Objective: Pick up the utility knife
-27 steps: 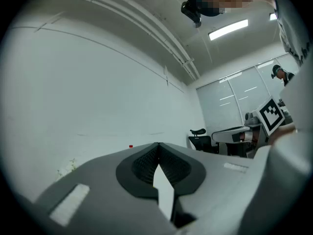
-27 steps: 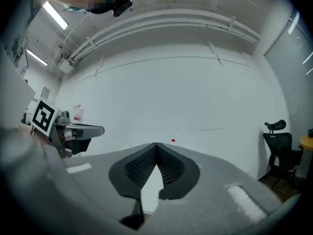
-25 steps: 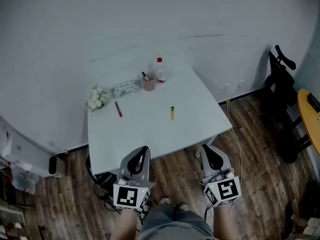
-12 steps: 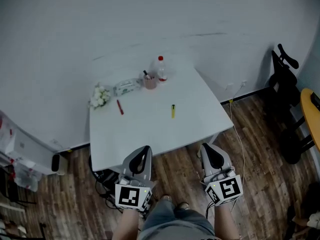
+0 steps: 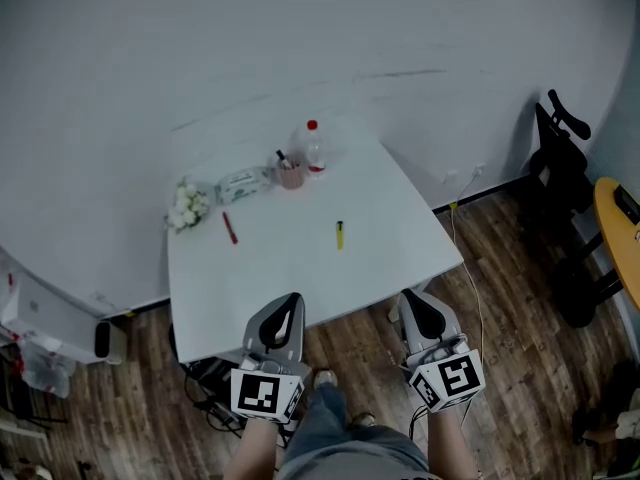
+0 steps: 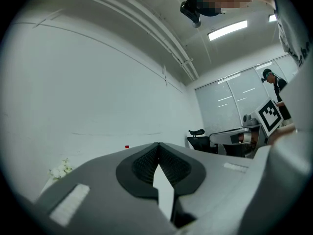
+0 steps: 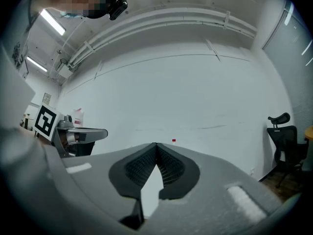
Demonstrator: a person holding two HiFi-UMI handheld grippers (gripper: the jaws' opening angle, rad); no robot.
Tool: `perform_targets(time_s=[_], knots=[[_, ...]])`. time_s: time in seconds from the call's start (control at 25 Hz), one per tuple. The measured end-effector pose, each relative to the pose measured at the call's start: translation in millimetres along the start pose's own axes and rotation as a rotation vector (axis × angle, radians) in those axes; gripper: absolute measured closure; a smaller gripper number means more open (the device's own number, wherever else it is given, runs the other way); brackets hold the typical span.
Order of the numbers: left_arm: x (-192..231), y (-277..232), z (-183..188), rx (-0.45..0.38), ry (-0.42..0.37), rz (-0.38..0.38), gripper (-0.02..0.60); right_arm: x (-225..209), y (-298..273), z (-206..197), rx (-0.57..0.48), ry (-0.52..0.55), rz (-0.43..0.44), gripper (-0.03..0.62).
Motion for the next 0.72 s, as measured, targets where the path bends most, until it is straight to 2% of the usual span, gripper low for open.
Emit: perform_targets(time_s=[0.72], knots=[[90.5, -101.6, -7.8, -0.001, 0.017, -0.083, 0.561, -27.4, -118.7, -0.8, -0.001, 0.015, -0.089, 0.592]])
Point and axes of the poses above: the fingertips, and each gripper's own axes: y backward along the fingers, x to its left, z out of its top, the point moved 1 cm from there along y, backward along the fingers, and after that the axes turned 4 degrees about y, right-handed, at the moved point
